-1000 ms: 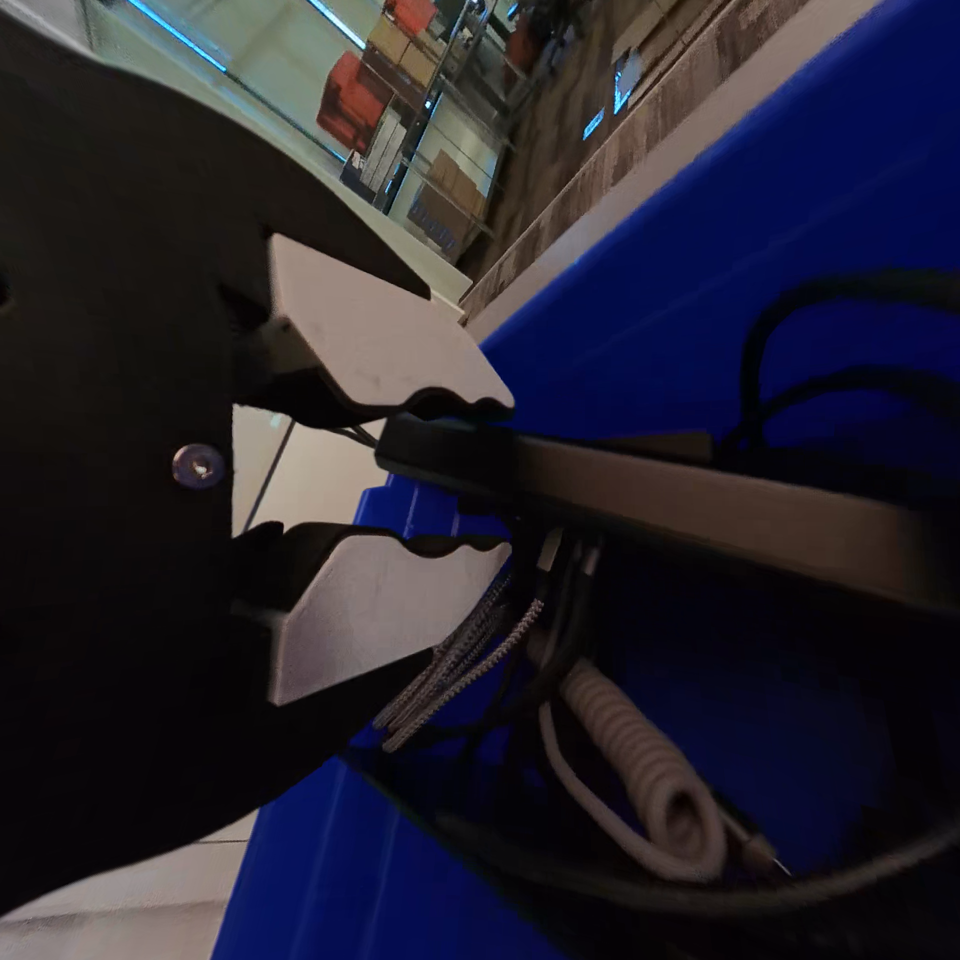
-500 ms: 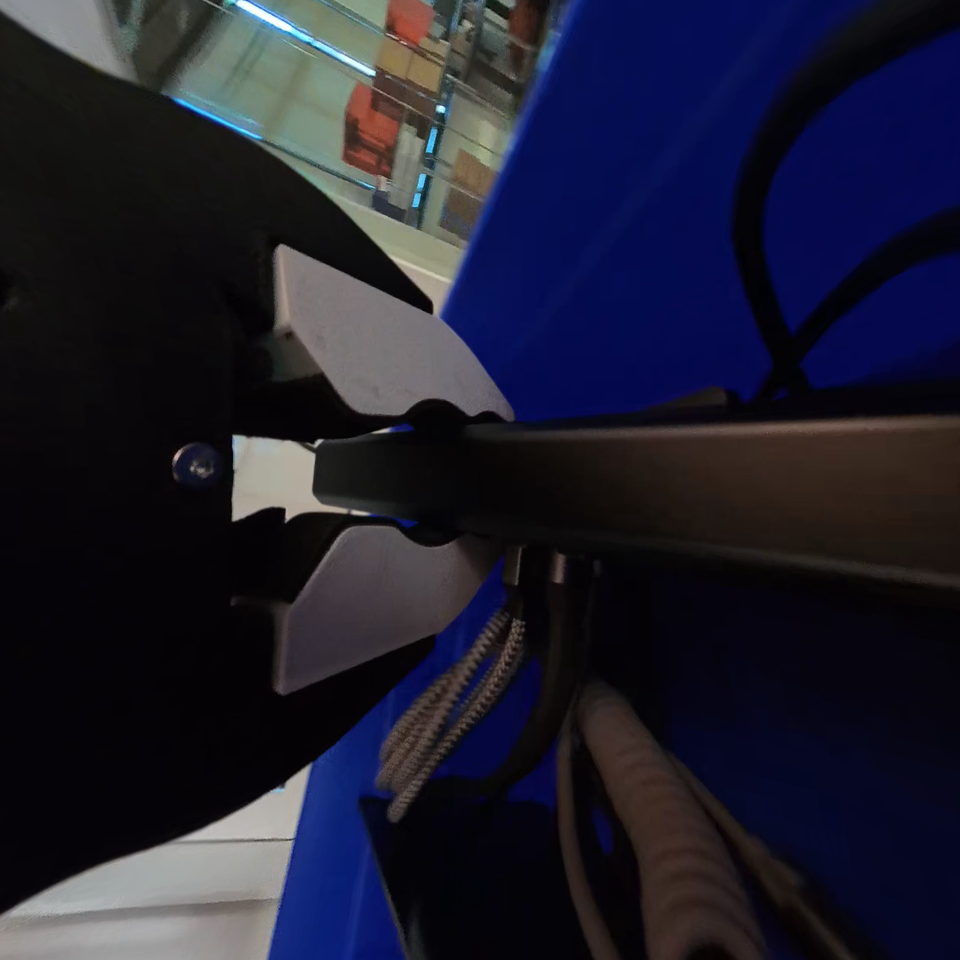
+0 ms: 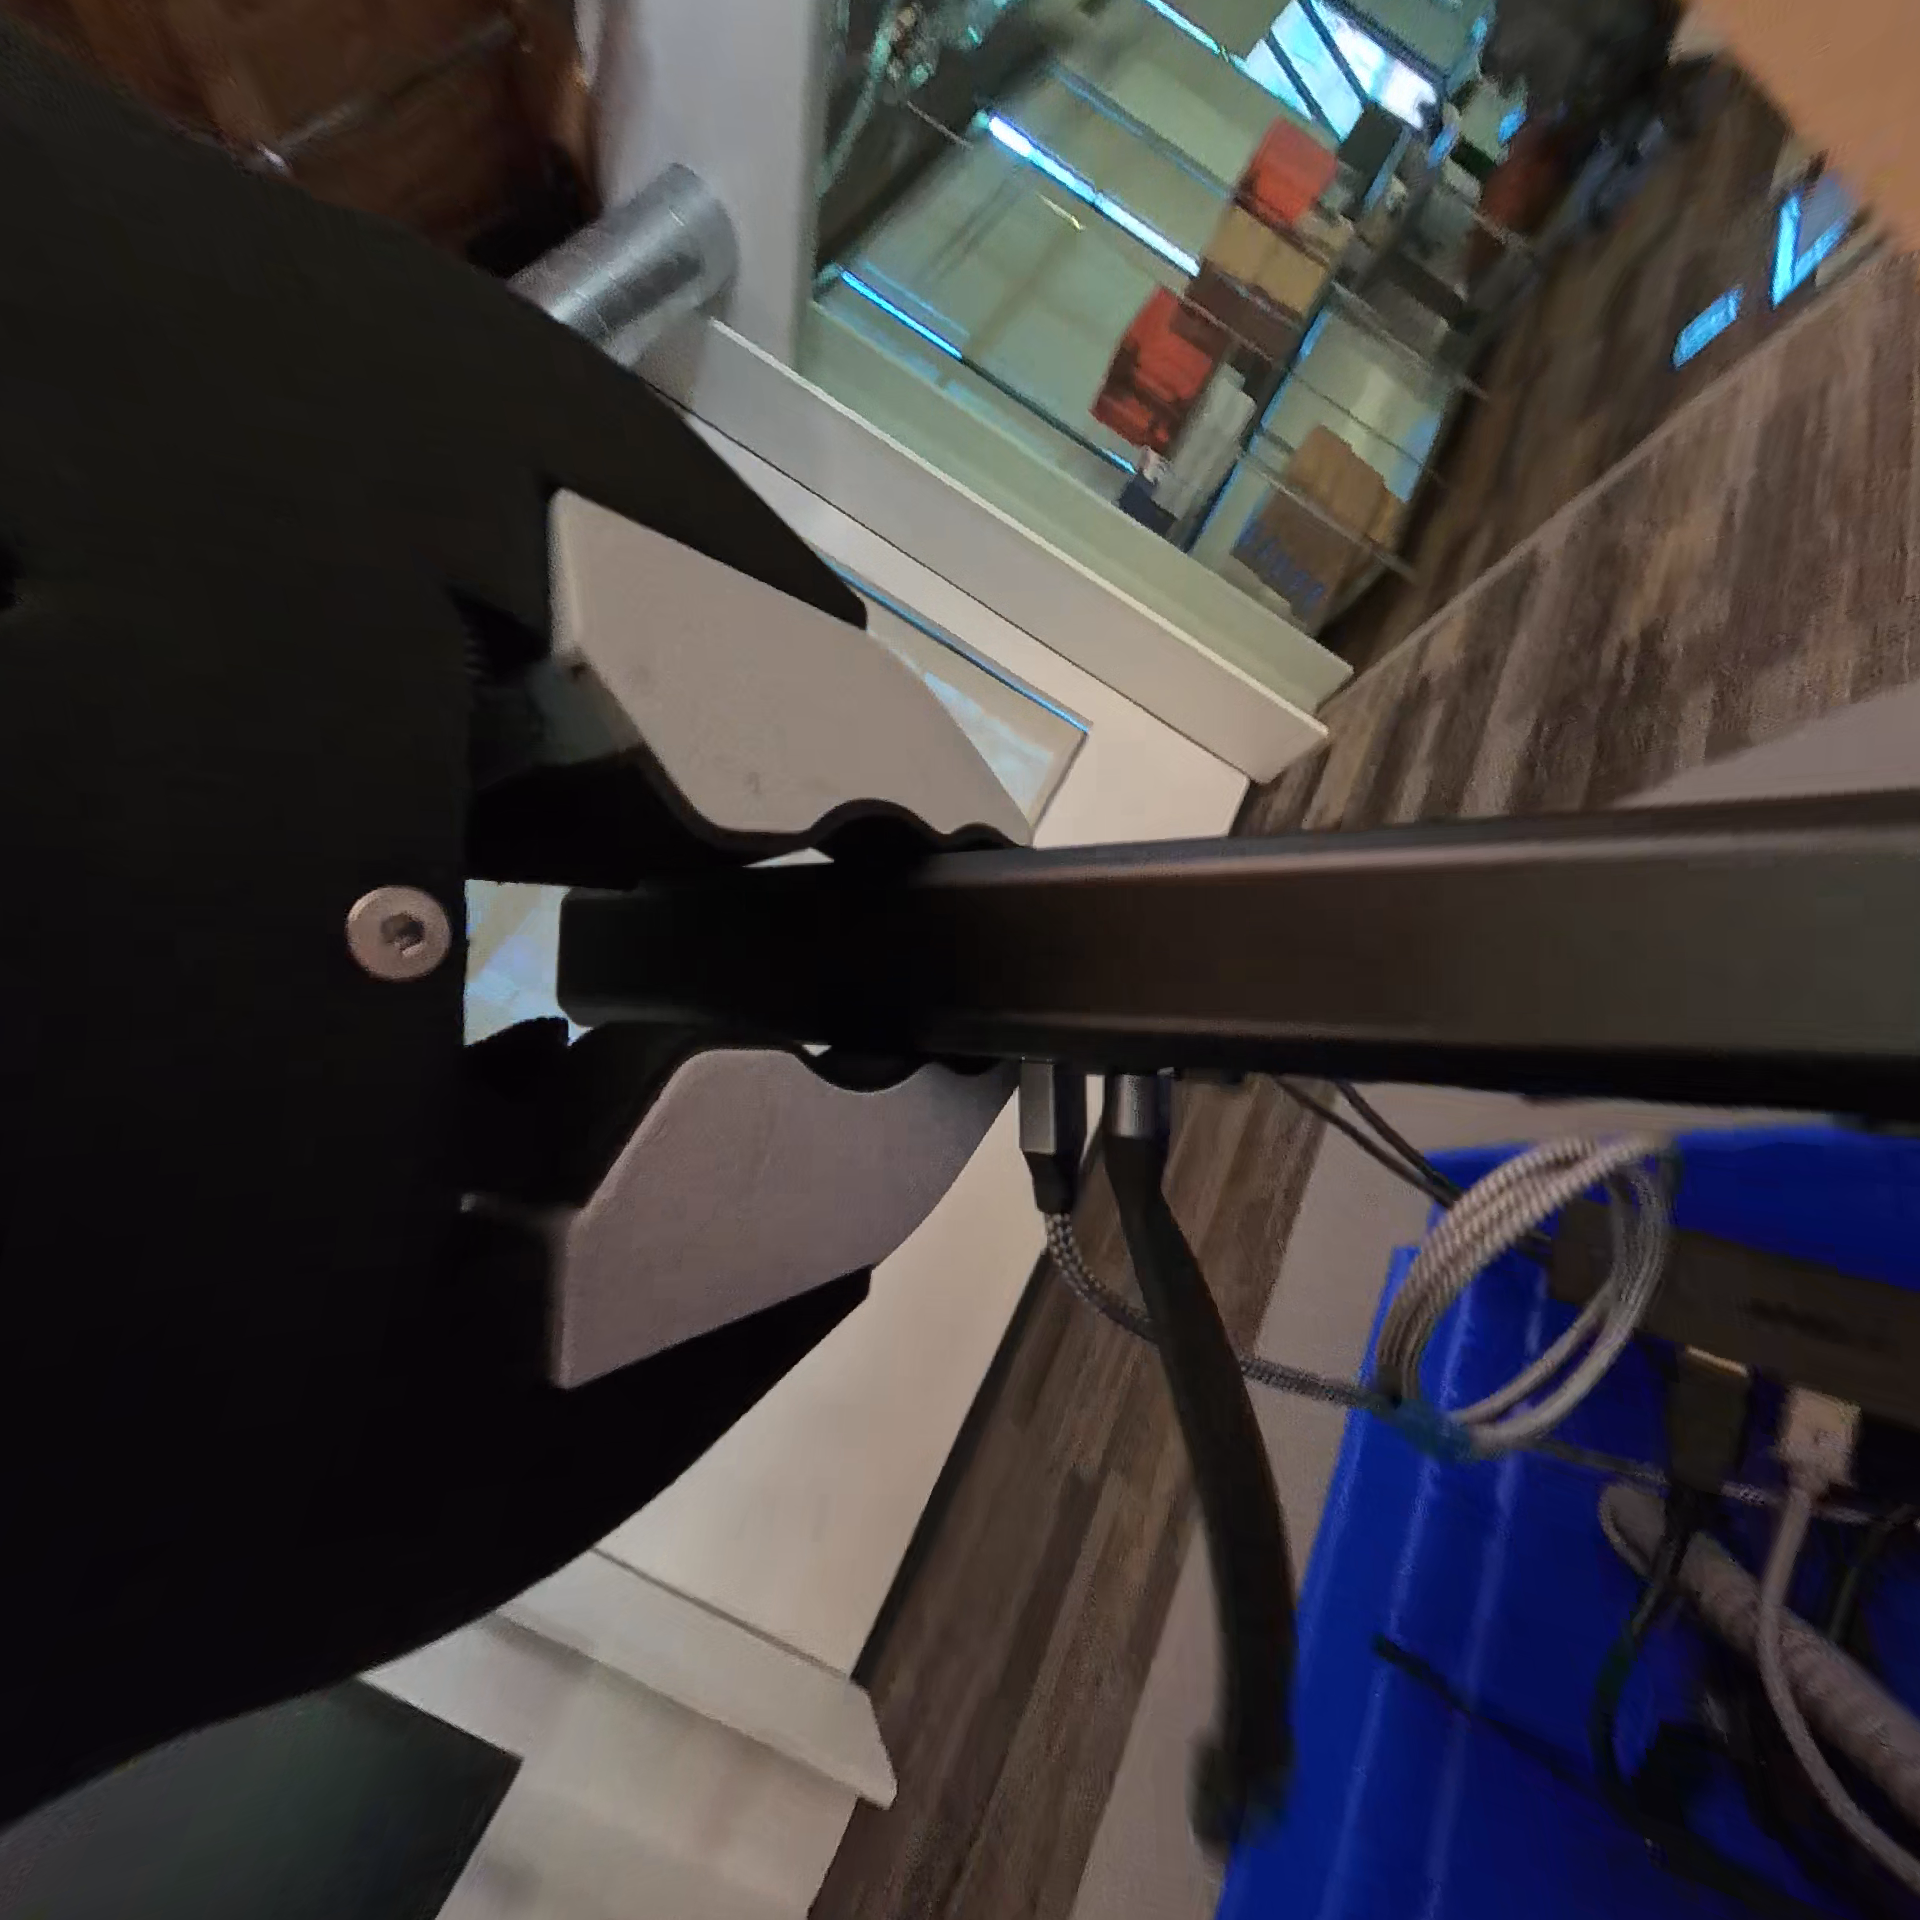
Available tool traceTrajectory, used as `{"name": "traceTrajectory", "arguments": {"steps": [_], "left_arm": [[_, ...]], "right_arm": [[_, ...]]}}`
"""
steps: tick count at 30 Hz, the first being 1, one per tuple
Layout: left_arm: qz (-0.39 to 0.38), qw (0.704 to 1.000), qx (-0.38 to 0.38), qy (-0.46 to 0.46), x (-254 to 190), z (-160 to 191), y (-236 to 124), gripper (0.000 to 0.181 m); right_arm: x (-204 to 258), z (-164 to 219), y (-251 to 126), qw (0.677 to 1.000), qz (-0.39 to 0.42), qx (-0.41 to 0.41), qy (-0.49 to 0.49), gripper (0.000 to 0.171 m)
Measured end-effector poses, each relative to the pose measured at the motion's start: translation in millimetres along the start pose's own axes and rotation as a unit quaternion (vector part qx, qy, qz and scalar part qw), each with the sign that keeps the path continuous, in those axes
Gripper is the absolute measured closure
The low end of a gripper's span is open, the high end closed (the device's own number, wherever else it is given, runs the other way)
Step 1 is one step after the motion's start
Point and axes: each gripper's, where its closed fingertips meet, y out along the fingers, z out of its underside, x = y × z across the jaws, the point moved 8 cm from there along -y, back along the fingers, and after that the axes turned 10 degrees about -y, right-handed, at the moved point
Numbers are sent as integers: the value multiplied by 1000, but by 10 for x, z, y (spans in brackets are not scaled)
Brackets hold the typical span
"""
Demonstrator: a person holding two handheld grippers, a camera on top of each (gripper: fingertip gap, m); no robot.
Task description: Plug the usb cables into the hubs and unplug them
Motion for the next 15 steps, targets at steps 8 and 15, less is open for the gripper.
{"name": "traceTrajectory", "arguments": {"steps": [8,15], "left_arm": [[-85,996,-24,5,328,-121,-1403,151],[-89,993,-62,42,181,-633,-2157,151]], "right_arm": [[45,-104,-84,1000,7,-20,-4,130],[74,-73,-85,1000,0,-19,5,129]]}}
